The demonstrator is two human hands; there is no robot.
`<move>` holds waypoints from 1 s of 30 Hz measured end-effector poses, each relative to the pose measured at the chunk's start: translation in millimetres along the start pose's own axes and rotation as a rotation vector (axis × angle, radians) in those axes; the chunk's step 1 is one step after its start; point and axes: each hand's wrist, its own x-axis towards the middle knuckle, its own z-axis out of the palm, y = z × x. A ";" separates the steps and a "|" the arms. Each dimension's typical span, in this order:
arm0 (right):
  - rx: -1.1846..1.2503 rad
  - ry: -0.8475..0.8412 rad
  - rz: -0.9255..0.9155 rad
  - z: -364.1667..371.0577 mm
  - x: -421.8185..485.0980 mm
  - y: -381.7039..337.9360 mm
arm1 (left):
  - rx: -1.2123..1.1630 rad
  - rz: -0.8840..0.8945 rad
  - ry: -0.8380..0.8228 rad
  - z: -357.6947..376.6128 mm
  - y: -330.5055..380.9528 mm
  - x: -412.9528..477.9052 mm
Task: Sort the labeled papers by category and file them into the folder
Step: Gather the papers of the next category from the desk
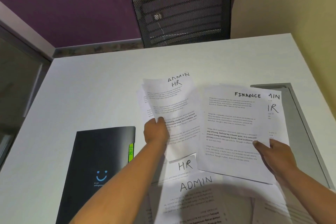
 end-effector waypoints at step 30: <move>0.109 -0.030 -0.009 1.2 1.1 1.5 | 0.132 0.061 -0.089 -41.9 2.3 19.9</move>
